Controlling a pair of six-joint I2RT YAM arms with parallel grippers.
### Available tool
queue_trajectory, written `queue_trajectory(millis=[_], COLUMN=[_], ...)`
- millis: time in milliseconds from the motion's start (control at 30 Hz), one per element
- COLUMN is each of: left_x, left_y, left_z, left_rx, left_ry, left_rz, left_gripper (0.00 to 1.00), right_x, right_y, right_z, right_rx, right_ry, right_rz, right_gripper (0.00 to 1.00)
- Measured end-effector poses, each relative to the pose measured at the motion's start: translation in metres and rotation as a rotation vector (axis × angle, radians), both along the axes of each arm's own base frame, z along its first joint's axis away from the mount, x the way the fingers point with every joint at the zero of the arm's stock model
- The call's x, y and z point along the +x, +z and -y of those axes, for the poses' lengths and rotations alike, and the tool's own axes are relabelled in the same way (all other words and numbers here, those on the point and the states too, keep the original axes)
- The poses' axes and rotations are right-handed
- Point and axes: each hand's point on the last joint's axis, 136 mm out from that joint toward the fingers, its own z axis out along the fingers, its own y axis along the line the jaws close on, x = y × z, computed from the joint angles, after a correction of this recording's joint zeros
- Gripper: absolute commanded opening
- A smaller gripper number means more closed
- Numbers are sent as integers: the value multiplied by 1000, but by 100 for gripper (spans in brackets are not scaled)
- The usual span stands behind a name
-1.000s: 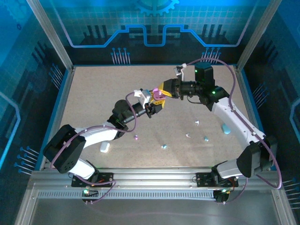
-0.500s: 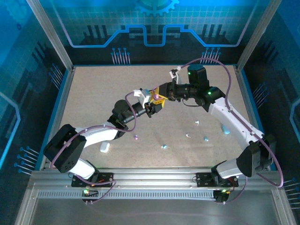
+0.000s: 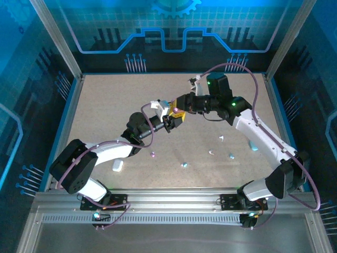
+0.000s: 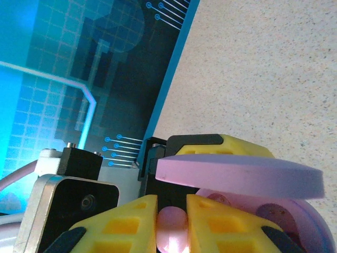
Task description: Insert wireless bluetooth earbuds into charging case
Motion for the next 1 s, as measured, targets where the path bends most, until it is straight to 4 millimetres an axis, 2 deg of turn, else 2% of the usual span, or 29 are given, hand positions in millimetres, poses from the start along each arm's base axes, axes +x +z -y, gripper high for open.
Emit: queue_trajectory(millis=[267,433,1000], left_x=[0,-1,-2], left_y=[-2,-2,-2], left_z=[0,1,2], left_rx=[3,4,-3], left_ry=[-1,-6,-23], left_rz=[-7,-7,-20], left_gripper=[45,45,45], right_x=[0,1,6], right_y=[-4,-5,-5], right_z=[5,7,3], right_rx=[-59,-73,-66], right_ry=[-14,-20,-39], right_rz=[22,26,25], right_gripper=[25,22,23])
